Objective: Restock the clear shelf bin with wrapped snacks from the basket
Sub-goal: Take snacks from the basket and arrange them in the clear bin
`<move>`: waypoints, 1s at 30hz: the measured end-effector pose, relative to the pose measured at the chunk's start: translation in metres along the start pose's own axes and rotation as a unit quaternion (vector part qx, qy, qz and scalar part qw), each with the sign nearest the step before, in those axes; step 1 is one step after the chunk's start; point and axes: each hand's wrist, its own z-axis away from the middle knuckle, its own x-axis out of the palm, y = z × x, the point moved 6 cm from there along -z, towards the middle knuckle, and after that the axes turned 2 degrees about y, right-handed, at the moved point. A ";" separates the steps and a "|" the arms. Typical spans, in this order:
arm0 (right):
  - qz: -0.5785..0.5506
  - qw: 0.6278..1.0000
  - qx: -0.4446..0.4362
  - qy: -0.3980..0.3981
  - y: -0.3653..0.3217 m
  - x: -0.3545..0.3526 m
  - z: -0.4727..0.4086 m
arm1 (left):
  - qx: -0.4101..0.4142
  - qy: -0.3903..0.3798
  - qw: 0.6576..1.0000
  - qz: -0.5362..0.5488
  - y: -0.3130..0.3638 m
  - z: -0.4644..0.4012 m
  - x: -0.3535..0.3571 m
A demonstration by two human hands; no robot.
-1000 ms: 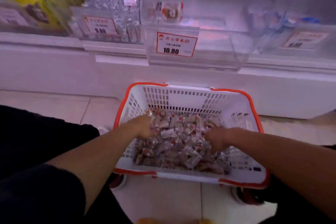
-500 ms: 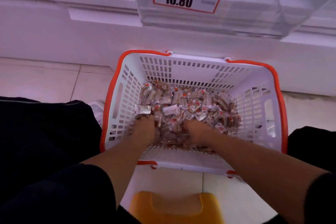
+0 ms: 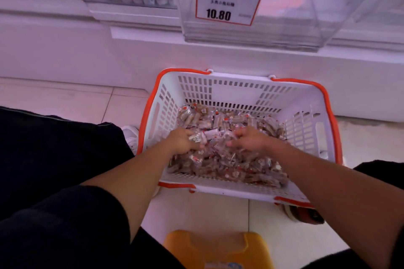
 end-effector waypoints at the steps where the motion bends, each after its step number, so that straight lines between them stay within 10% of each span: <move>1: -0.044 0.999 0.011 0.000 0.000 -0.002 0.006 | 0.006 -0.008 1.000 0.014 0.004 0.002 0.000; 9: -0.234 0.970 0.023 -0.055 -0.032 -0.016 0.050 | -0.008 -0.111 0.976 0.189 0.057 0.041 -0.007; 16: -0.138 0.978 -0.075 -0.136 -0.118 -0.050 0.130 | 0.145 -0.112 0.979 0.087 0.147 0.114 -0.077; 30: -0.229 0.914 -0.312 0.121 -0.218 -0.086 0.232 | 0.267 -0.013 0.843 0.467 0.220 0.210 -0.122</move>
